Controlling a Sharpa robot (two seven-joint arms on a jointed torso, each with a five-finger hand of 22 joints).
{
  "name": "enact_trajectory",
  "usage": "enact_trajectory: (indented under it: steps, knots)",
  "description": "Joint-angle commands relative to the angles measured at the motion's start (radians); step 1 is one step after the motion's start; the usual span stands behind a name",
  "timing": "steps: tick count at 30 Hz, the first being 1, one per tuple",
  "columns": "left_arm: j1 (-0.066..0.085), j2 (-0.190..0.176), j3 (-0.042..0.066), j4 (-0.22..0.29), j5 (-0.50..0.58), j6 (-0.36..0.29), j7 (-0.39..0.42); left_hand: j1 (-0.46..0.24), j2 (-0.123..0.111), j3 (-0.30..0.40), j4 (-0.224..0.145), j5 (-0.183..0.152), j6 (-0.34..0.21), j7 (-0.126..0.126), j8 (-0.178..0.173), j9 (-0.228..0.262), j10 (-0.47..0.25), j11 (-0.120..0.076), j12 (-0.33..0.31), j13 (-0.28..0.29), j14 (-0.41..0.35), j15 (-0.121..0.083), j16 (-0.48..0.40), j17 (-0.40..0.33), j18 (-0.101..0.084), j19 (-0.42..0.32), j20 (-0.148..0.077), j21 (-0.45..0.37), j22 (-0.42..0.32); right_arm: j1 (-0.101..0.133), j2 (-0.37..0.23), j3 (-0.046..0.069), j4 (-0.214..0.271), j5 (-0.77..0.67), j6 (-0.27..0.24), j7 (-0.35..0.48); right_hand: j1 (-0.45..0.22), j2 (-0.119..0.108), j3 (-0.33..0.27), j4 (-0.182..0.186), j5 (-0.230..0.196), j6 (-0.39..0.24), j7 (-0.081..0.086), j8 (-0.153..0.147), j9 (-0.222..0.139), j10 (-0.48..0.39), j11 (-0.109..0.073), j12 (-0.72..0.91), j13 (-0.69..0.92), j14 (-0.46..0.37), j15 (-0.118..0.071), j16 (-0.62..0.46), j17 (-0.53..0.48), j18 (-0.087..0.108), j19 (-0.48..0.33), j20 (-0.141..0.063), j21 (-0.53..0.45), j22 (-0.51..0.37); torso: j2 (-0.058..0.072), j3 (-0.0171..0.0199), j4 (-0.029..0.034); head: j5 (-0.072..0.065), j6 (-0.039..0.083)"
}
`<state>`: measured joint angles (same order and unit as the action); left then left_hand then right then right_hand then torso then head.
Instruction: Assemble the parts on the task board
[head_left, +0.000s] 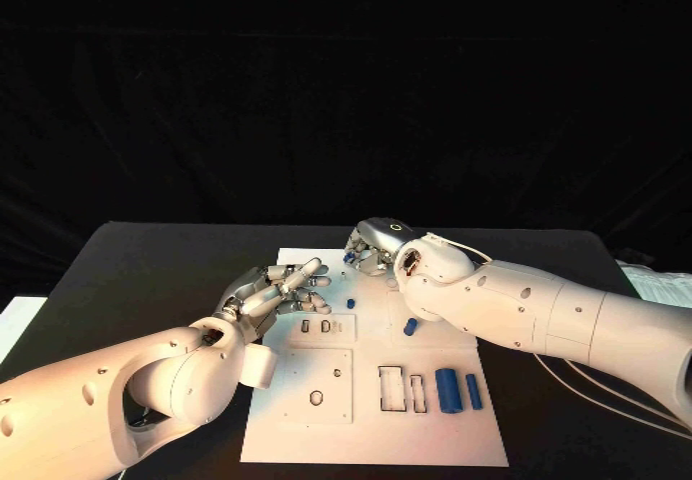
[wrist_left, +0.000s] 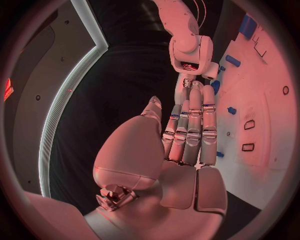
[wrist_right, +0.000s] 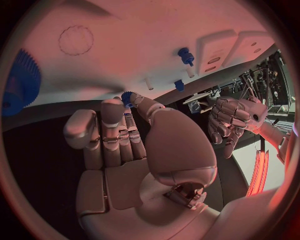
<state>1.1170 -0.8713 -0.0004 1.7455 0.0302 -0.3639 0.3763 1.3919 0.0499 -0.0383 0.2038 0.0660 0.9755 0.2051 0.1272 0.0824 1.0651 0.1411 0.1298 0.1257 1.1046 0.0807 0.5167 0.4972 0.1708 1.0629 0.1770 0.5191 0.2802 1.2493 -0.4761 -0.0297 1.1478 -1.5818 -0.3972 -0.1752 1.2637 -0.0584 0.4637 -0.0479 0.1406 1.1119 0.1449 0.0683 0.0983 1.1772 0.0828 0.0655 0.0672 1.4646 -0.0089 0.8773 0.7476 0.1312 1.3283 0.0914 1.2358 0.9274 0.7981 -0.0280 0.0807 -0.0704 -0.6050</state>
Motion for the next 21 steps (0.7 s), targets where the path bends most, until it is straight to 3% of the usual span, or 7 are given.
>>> enact_trajectory:
  steps: [1,5,11,13,18,21]
  knots:
    - [0.003,0.002,0.001,0.001,0.001,0.023,0.008,0.004,0.009,-0.001,-0.002,0.006,-0.005,0.004,-0.004,0.001,-0.003,0.005,-0.005,0.002,-0.008,-0.002,-0.007,-0.001,0.008,-0.007,0.001,-0.002,0.002,-0.001,0.002,-0.002,-0.004,-0.014,0.037,-0.022,-0.006,-0.008,0.0,0.007,-0.008,-0.012,0.0,-0.005,-0.001,-0.012,0.0,-0.004,-0.002,-0.008,0.001,-0.009,-0.004,-0.011,-0.01,-0.001,-0.006,-0.004,0.0,-0.0003,-0.0002,0.0,0.0]
    - [0.004,0.001,0.001,0.0,0.001,0.024,0.006,0.004,0.009,-0.001,-0.002,0.006,-0.005,0.004,-0.004,0.001,-0.003,0.005,-0.005,0.002,-0.008,-0.002,-0.007,-0.001,0.008,-0.007,0.001,-0.002,0.002,-0.001,0.003,-0.002,-0.003,-0.014,0.034,-0.021,-0.006,-0.016,0.002,0.012,-0.009,-0.042,0.008,-0.008,-0.007,-0.041,0.008,-0.005,-0.003,-0.015,0.007,-0.03,-0.028,-0.006,-0.025,0.004,-0.021,-0.032,0.001,0.0,-0.0008,0.0,0.0]
    - [0.006,0.001,0.001,-0.001,0.001,0.018,0.007,0.005,0.009,-0.001,-0.003,0.006,-0.006,0.004,-0.005,0.001,-0.004,0.005,-0.005,0.002,-0.007,-0.003,-0.007,-0.001,0.008,-0.008,0.001,-0.002,0.002,0.0,0.0,-0.002,0.002,-0.011,0.04,-0.022,0.002,-0.041,-0.025,0.018,-0.021,-0.179,0.021,-0.007,-0.033,-0.164,0.025,-0.002,-0.002,-0.034,0.021,-0.097,-0.104,0.01,-0.068,0.018,-0.077,-0.122,0.001,0.0001,-0.0003,0.003,-0.003]
    - [0.006,0.001,0.001,-0.002,0.001,0.015,0.009,0.005,0.008,-0.002,-0.004,0.006,-0.008,0.004,-0.006,0.001,-0.006,0.005,-0.006,0.001,-0.007,-0.002,-0.006,-0.001,0.008,-0.008,0.001,-0.001,0.002,0.0,-0.004,-0.002,0.007,-0.01,0.033,-0.02,0.006,-0.042,-0.031,0.017,-0.022,-0.191,0.019,-0.008,-0.033,-0.171,0.025,-0.001,-0.002,-0.034,0.021,-0.102,-0.111,0.011,-0.07,0.019,-0.082,-0.129,0.001,0.0008,-0.0006,0.004,-0.003]
    - [0.006,0.0,0.001,-0.005,0.001,0.016,0.01,0.006,0.008,-0.002,-0.004,0.006,-0.01,0.004,-0.007,0.0,-0.008,0.006,-0.007,0.001,-0.006,-0.002,-0.006,-0.001,0.008,-0.009,0.002,-0.001,0.003,0.0,-0.051,-0.001,0.059,0.0,-0.016,-0.01,0.013,-0.037,-0.037,0.019,-0.014,-0.181,0.023,-0.002,-0.03,-0.149,0.024,0.013,0.003,-0.033,0.02,-0.104,-0.114,0.011,-0.067,0.018,-0.082,-0.129,0.001,0.001,-0.0013,0.004,-0.001]
    - [0.006,-0.001,0.001,-0.01,0.002,0.018,0.01,0.006,0.009,-0.002,-0.005,0.006,-0.011,0.004,-0.007,0.0,-0.009,0.006,-0.008,0.001,-0.006,-0.002,-0.006,-0.001,0.008,-0.009,0.002,-0.001,0.003,0.0,-0.109,0.004,0.123,0.014,-0.045,-0.008,0.017,-0.03,-0.033,0.024,-0.001,-0.166,0.015,0.001,-0.027,-0.037,0.006,0.069,0.026,-0.018,0.008,-0.064,-0.074,0.002,-0.038,0.011,-0.049,-0.075,-0.001,0.0012,-0.0025,0.003,-0.001]
